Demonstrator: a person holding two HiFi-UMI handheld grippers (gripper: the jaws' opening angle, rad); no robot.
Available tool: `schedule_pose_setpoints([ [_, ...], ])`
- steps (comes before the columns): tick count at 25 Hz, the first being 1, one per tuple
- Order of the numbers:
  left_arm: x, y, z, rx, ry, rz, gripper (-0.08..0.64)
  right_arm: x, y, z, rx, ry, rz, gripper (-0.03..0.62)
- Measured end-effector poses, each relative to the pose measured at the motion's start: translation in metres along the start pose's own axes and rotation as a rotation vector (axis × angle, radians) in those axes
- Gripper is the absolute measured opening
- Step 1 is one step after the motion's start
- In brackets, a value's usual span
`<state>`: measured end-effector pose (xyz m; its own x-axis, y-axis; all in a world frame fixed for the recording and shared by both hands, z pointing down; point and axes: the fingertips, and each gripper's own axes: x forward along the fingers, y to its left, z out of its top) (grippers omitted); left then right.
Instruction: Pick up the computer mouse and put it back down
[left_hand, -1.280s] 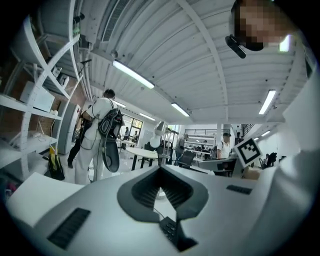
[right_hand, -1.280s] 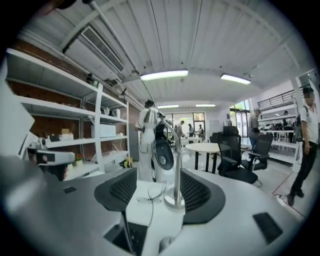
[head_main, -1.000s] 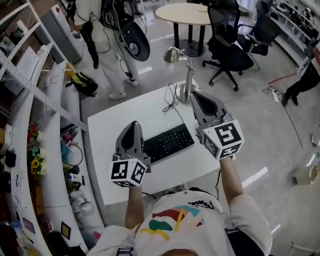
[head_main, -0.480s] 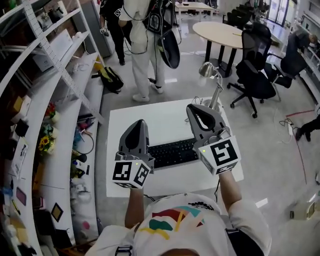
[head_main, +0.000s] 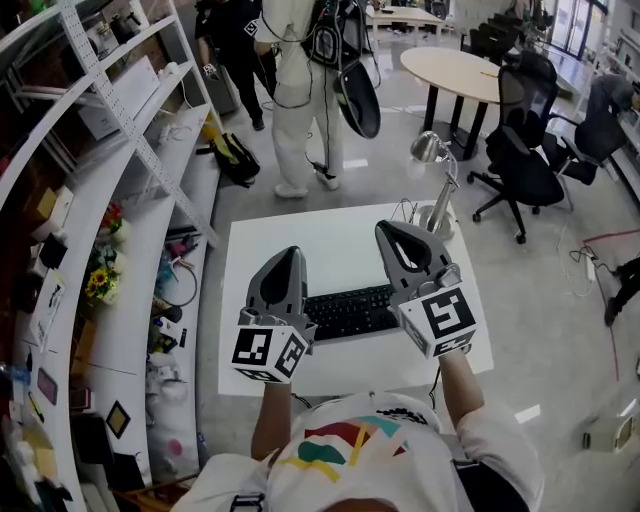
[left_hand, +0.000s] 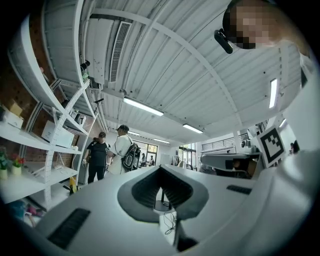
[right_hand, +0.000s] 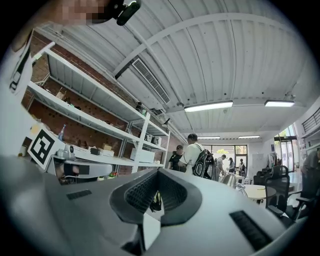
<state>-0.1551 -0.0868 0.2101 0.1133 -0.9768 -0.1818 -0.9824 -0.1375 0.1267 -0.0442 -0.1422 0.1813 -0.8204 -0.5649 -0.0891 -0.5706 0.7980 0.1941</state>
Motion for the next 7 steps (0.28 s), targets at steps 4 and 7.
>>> schedule_pose_setpoints([
  [4, 0.002, 0.001, -0.005, -0.001, 0.014, -0.001, 0.043, 0.001, 0.001, -0.005, 0.011, 0.012, 0.004, 0.012],
  [7, 0.004, 0.003, -0.010, -0.006, 0.024, -0.001, 0.043, 0.002, 0.002, -0.015, 0.022, 0.055, 0.004, 0.012],
])
